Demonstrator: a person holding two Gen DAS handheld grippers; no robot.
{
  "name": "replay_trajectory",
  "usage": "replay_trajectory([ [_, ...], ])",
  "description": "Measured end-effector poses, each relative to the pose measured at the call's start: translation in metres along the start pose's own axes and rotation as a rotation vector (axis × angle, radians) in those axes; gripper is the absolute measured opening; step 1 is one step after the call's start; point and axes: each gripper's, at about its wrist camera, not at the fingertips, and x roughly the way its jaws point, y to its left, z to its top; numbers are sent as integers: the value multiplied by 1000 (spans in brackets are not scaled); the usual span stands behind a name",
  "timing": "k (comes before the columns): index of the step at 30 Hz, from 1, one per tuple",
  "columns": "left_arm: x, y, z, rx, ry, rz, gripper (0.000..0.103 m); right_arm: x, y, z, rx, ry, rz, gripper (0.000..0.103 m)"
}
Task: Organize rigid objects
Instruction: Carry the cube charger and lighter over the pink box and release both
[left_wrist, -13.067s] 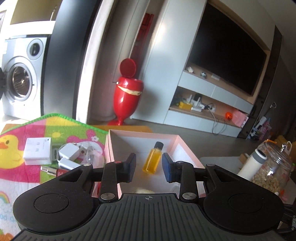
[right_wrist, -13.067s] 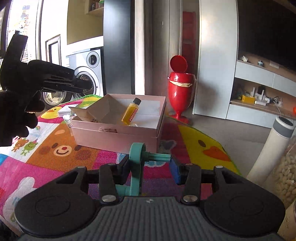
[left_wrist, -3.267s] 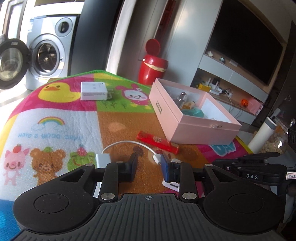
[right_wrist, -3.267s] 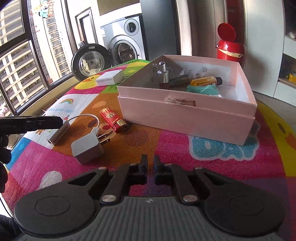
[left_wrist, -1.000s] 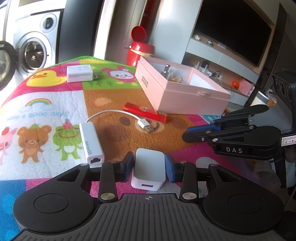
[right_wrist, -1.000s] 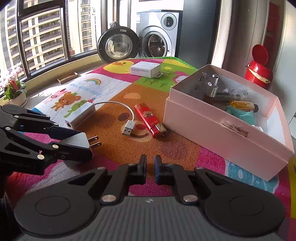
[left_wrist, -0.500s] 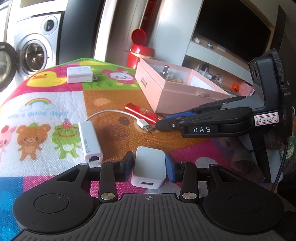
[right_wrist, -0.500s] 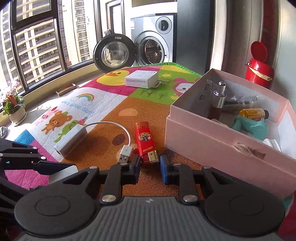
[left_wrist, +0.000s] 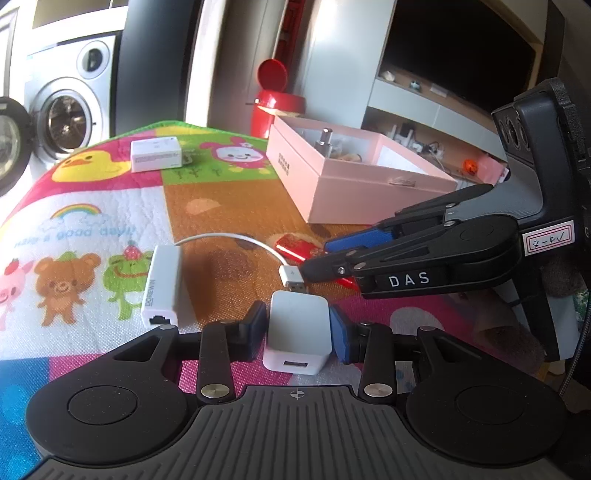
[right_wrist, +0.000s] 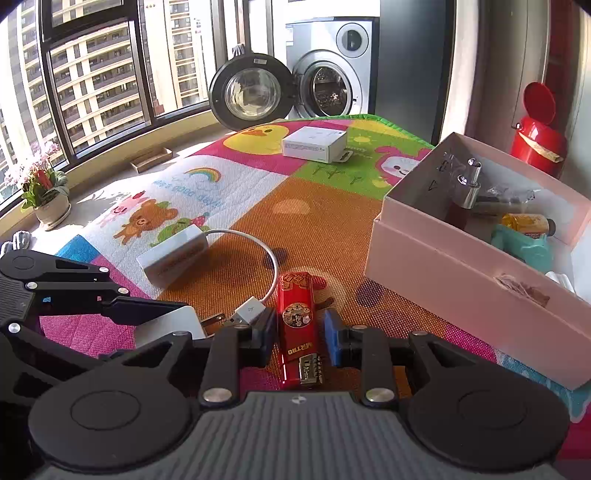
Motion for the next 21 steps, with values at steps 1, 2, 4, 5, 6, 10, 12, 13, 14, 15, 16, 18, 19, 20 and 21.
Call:
replay_trajectory([
  [1,0,0,0,0,2,0,41,-2,2,0,-12,6,-1,25],
  [2,0,0,0,1,4,0,41,-6,2,0,-10,17,11,22],
  [4,-1,-2,0,9,5,7,41,-19,0,-5,9,7,17,22],
  [5,-2,-4,0,17,7,11,40,-29,-2,-9,15,-6,10,22],
  [6,-4,-6,-1,26,8,15,40,-41,-5,-13,26,-21,-1,22],
  [10,-11,-21,-4,84,22,-4,37,-90,-24,-32,109,-87,-45,22],
  [12,-15,-30,-1,103,20,-22,37,-115,-34,-44,142,-125,-93,22],
  [13,-17,-35,3,110,13,-32,37,-124,-37,-50,154,-140,-118,22],
  [14,-19,-39,9,120,1,-38,37,-132,-40,-55,162,-156,-138,22],
  [15,-21,-44,17,132,-16,-40,37,-139,-43,-60,169,-173,-155,22],
  [16,-22,-48,27,146,-33,-41,37,-143,-45,-63,177,-185,-165,22],
  [18,-23,-60,54,180,-81,-46,37,-151,-51,-69,197,-207,-172,22],
  [19,-23,-66,68,196,-106,-51,37,-153,-53,-72,207,-218,-170,22],
  [20,-21,-73,86,217,-135,-47,37,-155,-56,-74,219,-231,-168,22],
  [21,-18,-79,99,236,-158,-37,37,-156,-59,-75,228,-240,-169,22],
])
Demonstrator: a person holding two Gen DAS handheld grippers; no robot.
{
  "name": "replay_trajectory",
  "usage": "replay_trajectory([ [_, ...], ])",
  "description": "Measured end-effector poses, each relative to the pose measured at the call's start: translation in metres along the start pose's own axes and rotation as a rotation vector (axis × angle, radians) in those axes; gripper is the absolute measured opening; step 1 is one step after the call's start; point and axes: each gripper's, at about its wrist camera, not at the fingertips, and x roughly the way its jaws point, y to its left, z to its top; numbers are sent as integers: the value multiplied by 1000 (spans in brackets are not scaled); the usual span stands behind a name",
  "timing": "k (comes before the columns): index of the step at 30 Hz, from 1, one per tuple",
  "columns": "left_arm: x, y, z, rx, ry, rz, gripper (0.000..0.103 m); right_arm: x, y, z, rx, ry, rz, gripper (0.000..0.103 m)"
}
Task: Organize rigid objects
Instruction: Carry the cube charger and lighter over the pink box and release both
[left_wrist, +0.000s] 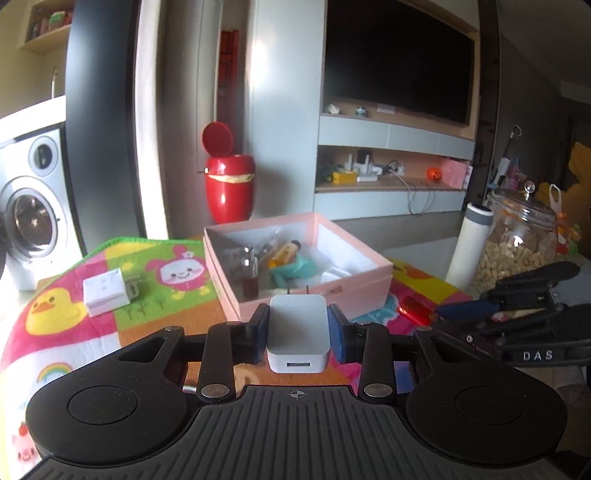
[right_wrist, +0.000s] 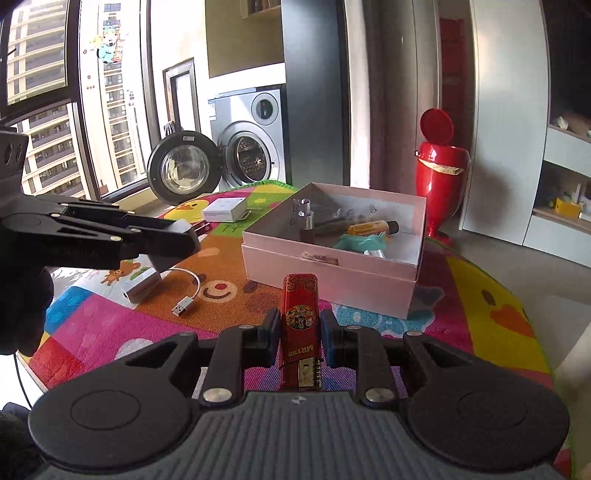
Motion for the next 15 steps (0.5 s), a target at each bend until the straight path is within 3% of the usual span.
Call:
replay_trajectory([
  [2,19,-4,33,27,-45,23,37,-1,-4,-1,18,-13,-9,22],
  [4,41,1,56,-33,-56,-6,37,-2,-6,-2,30,-24,-13,22],
  [7,82,14,72,-157,22,-90,38,-6,-12,-6,39,-34,-26,22],
  [11,90,26,52,-225,13,-61,38,-4,-25,-11,80,-16,-49,22],
  [15,56,30,10,-229,-7,-43,38,3,-33,-6,110,0,-56,22],
])
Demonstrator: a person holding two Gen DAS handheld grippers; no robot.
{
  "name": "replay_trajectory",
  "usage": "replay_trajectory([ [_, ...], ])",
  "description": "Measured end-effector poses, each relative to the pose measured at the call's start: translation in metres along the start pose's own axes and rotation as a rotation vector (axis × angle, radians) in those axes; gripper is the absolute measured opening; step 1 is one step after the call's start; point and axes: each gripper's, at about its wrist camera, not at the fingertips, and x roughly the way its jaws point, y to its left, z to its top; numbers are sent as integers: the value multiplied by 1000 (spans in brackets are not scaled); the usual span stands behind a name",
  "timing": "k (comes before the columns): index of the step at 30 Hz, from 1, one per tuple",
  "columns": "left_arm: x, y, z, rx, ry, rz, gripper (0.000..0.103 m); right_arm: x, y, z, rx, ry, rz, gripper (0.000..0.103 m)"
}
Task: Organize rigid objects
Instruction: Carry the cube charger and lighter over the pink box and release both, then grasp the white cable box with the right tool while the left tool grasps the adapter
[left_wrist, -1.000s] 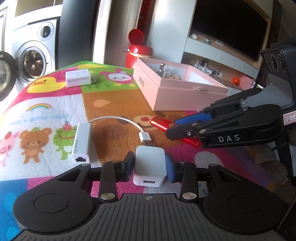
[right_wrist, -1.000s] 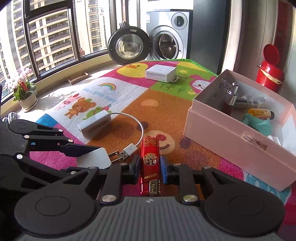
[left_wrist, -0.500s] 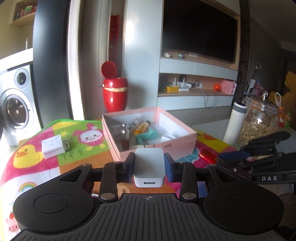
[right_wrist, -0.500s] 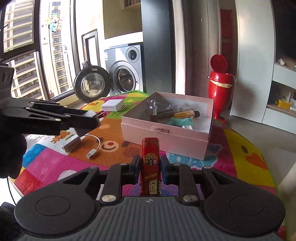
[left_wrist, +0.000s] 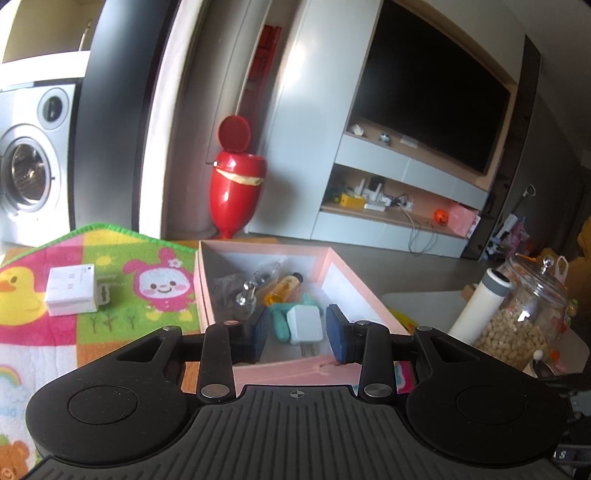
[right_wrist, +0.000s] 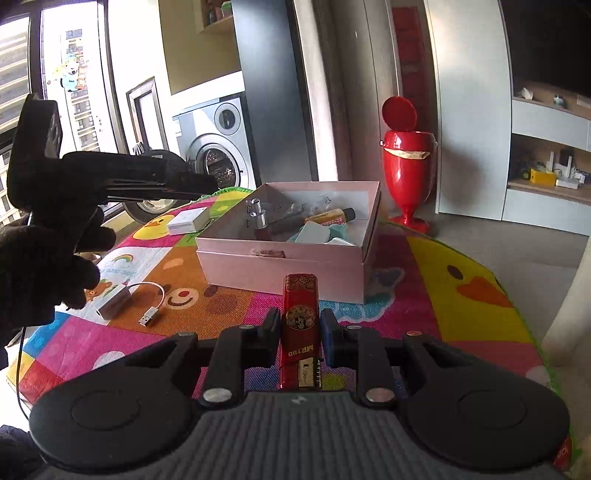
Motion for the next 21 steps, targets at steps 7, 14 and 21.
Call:
replay_trajectory([
  [7,-45,19,-67,39,95,84,38,25,6,77,-4,-80,-3,22],
  [14,-63,52,-83,-12,97,176,38,89,-1,139,86,-7,-46,28],
  [21,-75,93,-92,-119,52,249,27,116,58,113,-40,76,5,53],
])
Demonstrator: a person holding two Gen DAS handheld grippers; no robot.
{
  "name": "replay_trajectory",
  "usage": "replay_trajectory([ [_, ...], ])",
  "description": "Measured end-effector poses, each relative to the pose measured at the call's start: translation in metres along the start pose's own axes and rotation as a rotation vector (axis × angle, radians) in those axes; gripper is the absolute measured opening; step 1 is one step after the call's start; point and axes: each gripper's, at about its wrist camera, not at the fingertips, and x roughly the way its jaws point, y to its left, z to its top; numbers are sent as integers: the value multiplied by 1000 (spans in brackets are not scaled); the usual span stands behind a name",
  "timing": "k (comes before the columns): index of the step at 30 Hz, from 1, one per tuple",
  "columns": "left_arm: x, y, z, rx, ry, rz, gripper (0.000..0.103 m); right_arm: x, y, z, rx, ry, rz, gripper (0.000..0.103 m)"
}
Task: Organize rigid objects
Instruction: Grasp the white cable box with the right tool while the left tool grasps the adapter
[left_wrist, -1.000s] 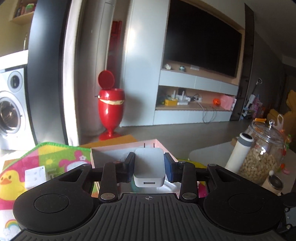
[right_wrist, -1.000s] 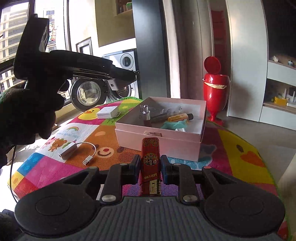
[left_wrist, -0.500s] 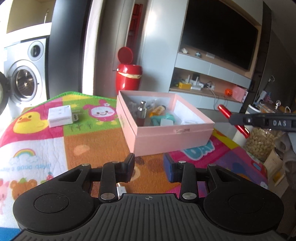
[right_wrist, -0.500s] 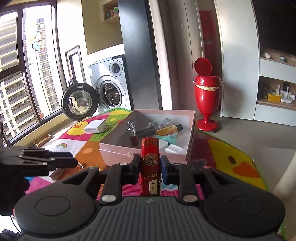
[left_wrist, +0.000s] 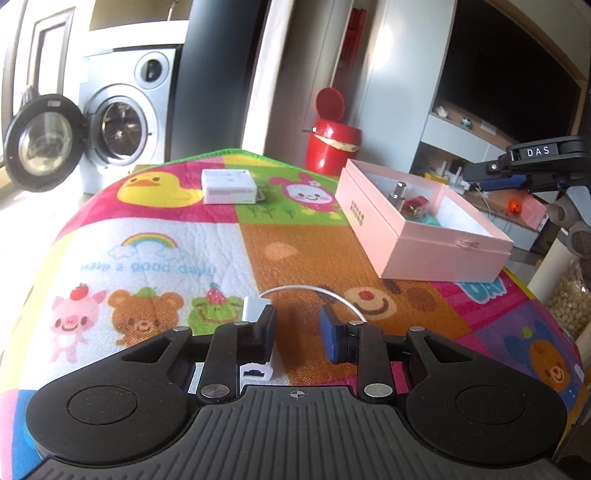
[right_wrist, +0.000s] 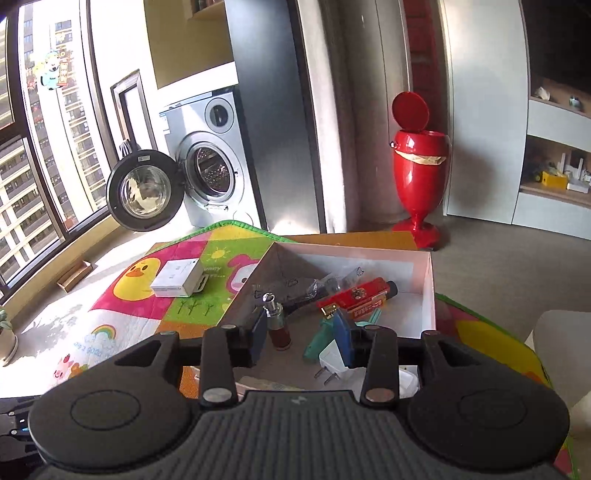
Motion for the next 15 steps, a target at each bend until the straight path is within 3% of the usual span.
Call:
replay_trajectory([
  [2,0,11,0,-26,-24,5,27,14,26,9,-38,14,29,67],
  [5,0,27,-1,-60,-66,15,25,45,66,26,-79,61,105,77],
  [11,-4,48,-8,-149,-126,-74,23,151,147,63,-117,191,181,78],
  [15,-8,52,-10,-187,-159,-76,23,212,177,75,-120,222,93,78],
])
